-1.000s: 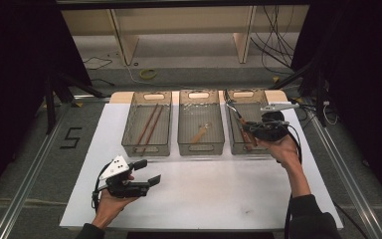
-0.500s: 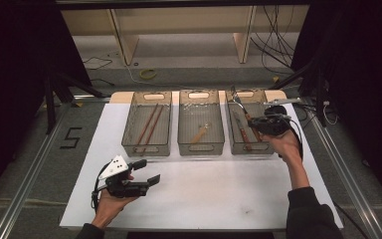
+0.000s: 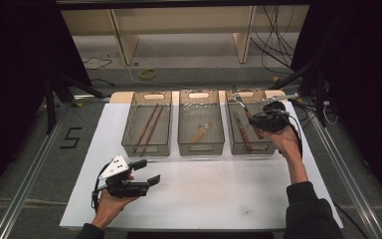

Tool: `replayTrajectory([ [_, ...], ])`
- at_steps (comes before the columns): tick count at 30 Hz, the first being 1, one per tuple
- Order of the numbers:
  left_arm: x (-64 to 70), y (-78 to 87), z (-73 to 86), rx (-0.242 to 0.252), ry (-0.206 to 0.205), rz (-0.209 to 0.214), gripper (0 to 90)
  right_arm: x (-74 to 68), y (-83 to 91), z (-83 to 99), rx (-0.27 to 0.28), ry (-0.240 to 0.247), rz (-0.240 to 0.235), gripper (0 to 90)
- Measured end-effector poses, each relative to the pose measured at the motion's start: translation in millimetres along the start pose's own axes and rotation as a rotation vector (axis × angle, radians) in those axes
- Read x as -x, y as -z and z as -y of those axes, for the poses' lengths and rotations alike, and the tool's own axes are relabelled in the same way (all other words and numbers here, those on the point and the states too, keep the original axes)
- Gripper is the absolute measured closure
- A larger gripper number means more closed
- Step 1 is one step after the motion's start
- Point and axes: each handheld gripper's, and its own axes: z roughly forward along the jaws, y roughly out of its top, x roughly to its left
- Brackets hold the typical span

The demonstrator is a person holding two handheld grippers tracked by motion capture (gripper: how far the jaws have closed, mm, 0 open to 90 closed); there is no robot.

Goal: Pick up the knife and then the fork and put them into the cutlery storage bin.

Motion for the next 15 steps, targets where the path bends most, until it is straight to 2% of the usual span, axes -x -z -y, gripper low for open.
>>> replayTrajectory([
  [10,0.0,-0.1,0.0,-0.002,-0.003,0.001,20.5,4.2,-11.6,-4.1,-0.067,0.001,0.036,77.5],
  [15,0.0,-0.5,0.2,-0.002,0.000,0.000,20.5,4.6,-17.1,-3.6,-0.099,-0.005,0.038,77.4],
])
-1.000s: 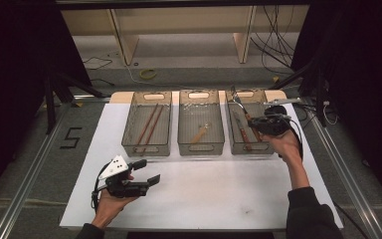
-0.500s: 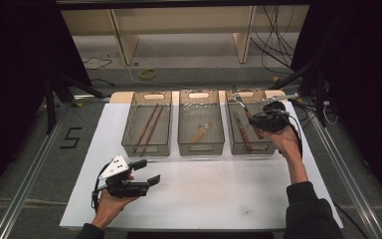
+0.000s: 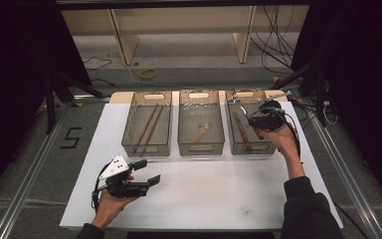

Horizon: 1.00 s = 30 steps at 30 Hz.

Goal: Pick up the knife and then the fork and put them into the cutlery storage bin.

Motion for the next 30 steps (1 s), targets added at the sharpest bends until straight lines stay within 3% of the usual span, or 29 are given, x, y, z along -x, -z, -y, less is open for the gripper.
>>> replayTrajectory([
  [19,0.4,-0.2,-0.1,0.001,0.001,0.001,20.5,0.1,-15.3,0.0,-0.062,0.008,0.019,77.2],
  [24,0.0,0.0,-0.1,0.003,0.002,0.001,20.5,0.9,-21.4,1.3,-0.102,0.006,0.049,77.1],
  [27,-0.1,0.1,-0.2,0.002,0.002,0.001,20.4,1.9,-25.3,2.0,-0.126,-0.010,0.037,76.0],
  [30,-0.2,0.1,-0.1,0.001,0.001,0.000,20.4,-0.2,-24.8,1.3,-0.110,-0.004,0.039,73.2],
])
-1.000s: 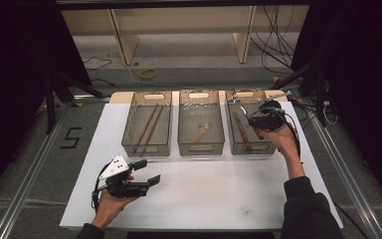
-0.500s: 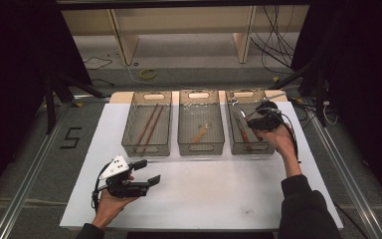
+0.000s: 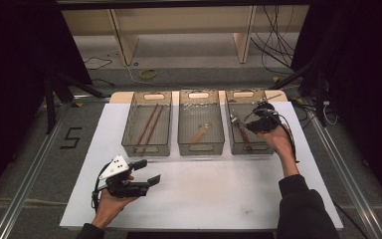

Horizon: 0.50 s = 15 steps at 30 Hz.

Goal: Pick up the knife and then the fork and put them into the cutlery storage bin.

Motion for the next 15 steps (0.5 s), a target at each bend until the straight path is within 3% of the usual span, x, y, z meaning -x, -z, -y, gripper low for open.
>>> replayTrajectory([
  [8,0.2,0.1,-0.1,0.001,-0.001,0.001,20.4,-4.7,12.3,0.0,0.056,0.012,-0.008,63.6],
  [11,0.0,-0.1,0.0,0.000,0.000,0.000,20.4,-9.4,21.0,2.4,0.103,0.005,-0.048,59.9],
  [15,0.3,-0.2,-0.1,0.000,0.001,0.000,20.4,-19.4,30.7,5.5,0.148,0.041,-0.066,54.8],
])
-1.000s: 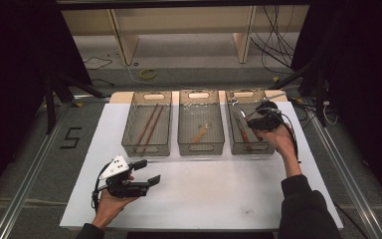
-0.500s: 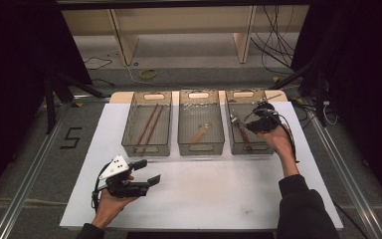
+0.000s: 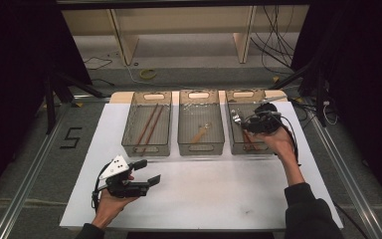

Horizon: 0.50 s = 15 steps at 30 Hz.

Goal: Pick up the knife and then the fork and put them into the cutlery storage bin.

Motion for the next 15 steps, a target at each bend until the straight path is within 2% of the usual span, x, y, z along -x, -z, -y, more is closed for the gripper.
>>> replayTrajectory([
  [4,0.1,0.1,0.1,-0.001,0.001,0.000,20.4,-12.0,7.0,3.7,0.034,0.002,-0.040,48.3],
  [9,-0.1,0.1,0.2,-0.001,0.000,0.001,20.3,-25.0,11.5,11.0,0.067,0.005,-0.071,44.6],
  [12,-0.4,-0.2,0.3,-0.002,0.002,0.000,20.3,-31.2,14.4,16.3,0.094,-0.015,-0.104,42.1],
  [15,-0.1,0.0,0.4,-0.002,0.004,0.000,20.3,-39.4,15.2,22.2,0.120,-0.014,-0.125,40.7],
])
